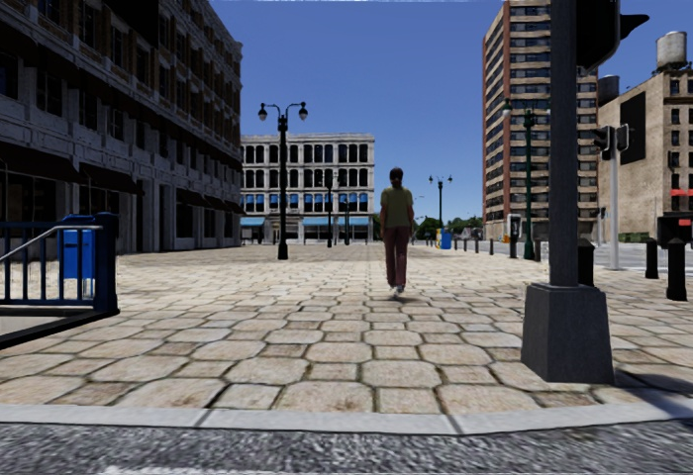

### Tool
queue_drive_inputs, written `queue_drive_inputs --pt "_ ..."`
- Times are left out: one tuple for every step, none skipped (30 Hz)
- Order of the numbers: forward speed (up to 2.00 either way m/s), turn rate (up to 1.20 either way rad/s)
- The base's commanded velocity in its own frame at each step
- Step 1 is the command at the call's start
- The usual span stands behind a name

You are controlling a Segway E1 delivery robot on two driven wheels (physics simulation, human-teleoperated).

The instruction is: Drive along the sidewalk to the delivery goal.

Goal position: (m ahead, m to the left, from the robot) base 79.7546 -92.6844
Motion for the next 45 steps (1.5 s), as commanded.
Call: queue_drive_inputs --pt "1.98 0.0" --pt "1.97 0.0" --pt "1.97 0.0" --pt "1.97 0.0" --pt "1.97 0.0" --pt "1.97 0.0" --pt "1.97 0.0" --pt "1.97 0.0" --pt "1.97 -0.02" --pt "1.97 -0.15" --pt "1.97 -0.15" --pt "1.97 -0.24" --pt "1.95 -0.28" --pt "1.94 -0.28" --pt "1.94 -0.28" --pt "1.94 -0.28" --pt "1.94 -0.28" --pt "1.94 -0.28" --pt "1.94 -0.28" --pt "1.94 -0.28" --pt "1.92 -0.28" --pt "1.92 -0.28" --pt "1.91 -0.28" --pt "1.9 -0.28" --pt "1.9 -0.28" --pt "1.9 -0.28" --pt "1.9 -0.28" --pt "1.9 -0.28" --pt "1.9 -0.28" --pt "1.9 -0.28" --pt "1.89 -0.29" --pt "1.89 -0.31" --pt "1.89 -0.31" --pt "1.88 -0.38" --pt "1.87 -0.4" --pt "1.87 -0.42" --pt "1.87 -0.42" --pt "1.85 -0.46" --pt "1.84 -0.48" --pt "1.82 -0.49" --pt "1.82 -0.49" --pt "1.82 -0.49" --pt "1.82 -0.49" --pt "1.81 -0.52" --pt "1.81 -0.52"
